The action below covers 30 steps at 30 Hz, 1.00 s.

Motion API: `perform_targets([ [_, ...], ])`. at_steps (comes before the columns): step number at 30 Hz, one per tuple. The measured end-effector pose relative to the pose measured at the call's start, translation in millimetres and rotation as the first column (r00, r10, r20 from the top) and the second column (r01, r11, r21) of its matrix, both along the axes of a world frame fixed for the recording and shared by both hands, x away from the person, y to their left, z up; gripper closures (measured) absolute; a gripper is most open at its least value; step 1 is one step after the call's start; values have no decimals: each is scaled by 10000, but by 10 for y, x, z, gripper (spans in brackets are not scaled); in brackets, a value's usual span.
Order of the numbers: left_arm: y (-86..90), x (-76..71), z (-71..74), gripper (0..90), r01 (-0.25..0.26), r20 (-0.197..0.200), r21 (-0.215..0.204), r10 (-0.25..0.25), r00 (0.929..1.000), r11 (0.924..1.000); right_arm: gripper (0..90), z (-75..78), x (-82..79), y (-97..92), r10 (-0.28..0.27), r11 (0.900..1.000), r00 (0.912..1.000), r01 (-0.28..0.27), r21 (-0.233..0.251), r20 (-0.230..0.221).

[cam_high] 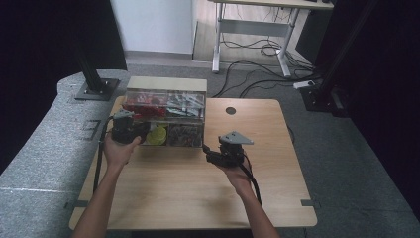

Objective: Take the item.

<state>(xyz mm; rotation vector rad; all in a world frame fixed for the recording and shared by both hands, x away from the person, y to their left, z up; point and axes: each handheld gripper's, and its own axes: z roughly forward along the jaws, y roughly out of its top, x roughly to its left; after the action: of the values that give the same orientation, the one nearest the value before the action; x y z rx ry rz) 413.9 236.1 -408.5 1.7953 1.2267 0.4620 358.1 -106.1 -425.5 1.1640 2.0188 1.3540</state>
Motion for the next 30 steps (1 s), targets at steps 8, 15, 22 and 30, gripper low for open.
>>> perform_targets([
  [8, -14, 0, 6, 900, 34, -9, 4, -34, 10000, 10000, 326, -31, 69, 52, -16, 9999, 9999, 17, 100, -100],
  [15, -34, 6, -7, 900, 79, -21, -49, -79, 10000, 10000, 345, -44, 118, 120, 54, 9997, 9999, -51, 219, -131],
  [22, -61, 10, -28, 900, 134, -67, -44, -134, 9999, 9999, 365, -37, 150, 216, 302, 9993, 9995, -300, 209, -88],
  [30, -87, 1, -53, 900, 208, -92, -65, -209, 9997, 9998, 401, -33, 210, 340, 532, 9982, 9986, -530, 263, -38],
])
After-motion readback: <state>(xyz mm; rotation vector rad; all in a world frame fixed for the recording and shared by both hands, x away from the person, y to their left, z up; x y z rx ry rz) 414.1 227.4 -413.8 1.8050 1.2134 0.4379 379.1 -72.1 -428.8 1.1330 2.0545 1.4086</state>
